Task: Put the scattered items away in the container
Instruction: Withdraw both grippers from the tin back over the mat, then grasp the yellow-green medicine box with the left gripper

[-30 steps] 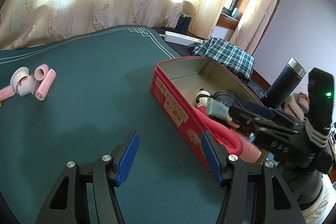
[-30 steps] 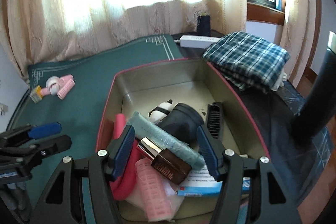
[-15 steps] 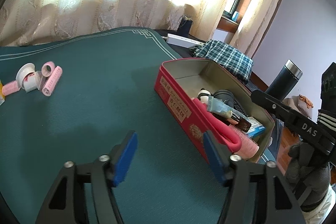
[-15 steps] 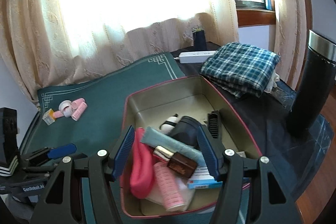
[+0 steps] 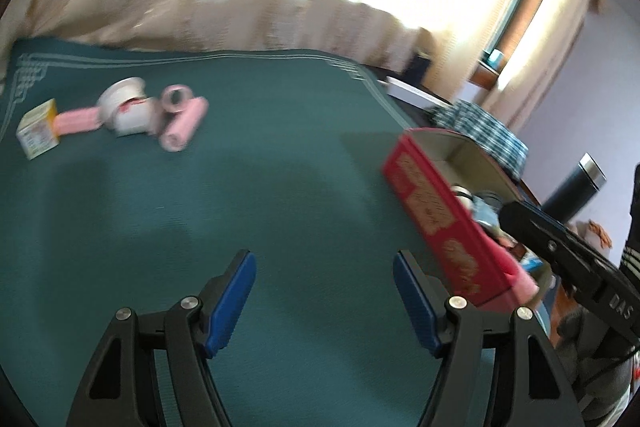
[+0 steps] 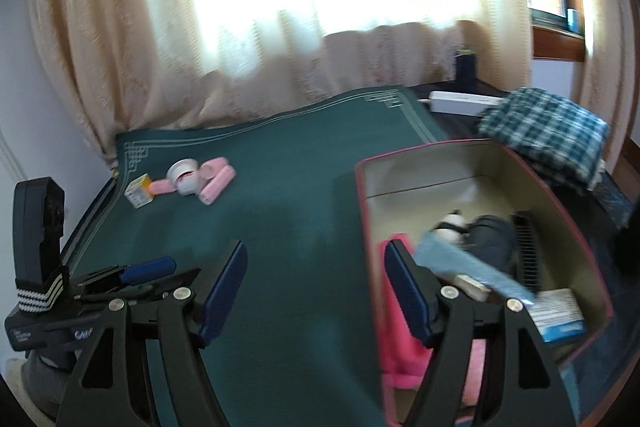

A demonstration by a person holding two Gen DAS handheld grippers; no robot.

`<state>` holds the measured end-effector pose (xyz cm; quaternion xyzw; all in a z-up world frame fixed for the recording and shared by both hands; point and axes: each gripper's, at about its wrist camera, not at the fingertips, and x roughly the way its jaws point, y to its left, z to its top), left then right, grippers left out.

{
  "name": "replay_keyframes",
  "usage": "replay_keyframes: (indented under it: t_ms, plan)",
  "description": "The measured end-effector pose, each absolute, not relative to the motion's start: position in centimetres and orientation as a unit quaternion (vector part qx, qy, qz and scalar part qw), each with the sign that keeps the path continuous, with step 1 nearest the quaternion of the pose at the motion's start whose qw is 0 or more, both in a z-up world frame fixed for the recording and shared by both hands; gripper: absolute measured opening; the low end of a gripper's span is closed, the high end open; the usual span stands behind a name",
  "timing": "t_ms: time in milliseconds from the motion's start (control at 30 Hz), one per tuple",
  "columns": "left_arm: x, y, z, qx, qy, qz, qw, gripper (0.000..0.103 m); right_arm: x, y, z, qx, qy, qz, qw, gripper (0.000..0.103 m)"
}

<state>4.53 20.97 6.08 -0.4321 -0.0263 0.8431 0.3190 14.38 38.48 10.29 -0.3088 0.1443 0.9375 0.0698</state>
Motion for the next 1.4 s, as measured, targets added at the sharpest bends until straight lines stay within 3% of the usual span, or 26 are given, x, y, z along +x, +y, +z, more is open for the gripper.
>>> replay_keyframes:
  t_ms: [867, 1400]
  plan:
    - [-10.9, 3.9, 4.4, -0.418, -0.074, 0.900, 0.100, 0.073, 5.2, 31.0, 5.8, -0.382, 0.121, 0.916, -0.003, 0.076]
    - [-20.5, 1.7, 1.7, -0.414, -0.068, 0.907, 0.039, 0.073, 1.1, 29.5, 4.4, -0.407, 0.110, 0.907, -0.003, 0.076]
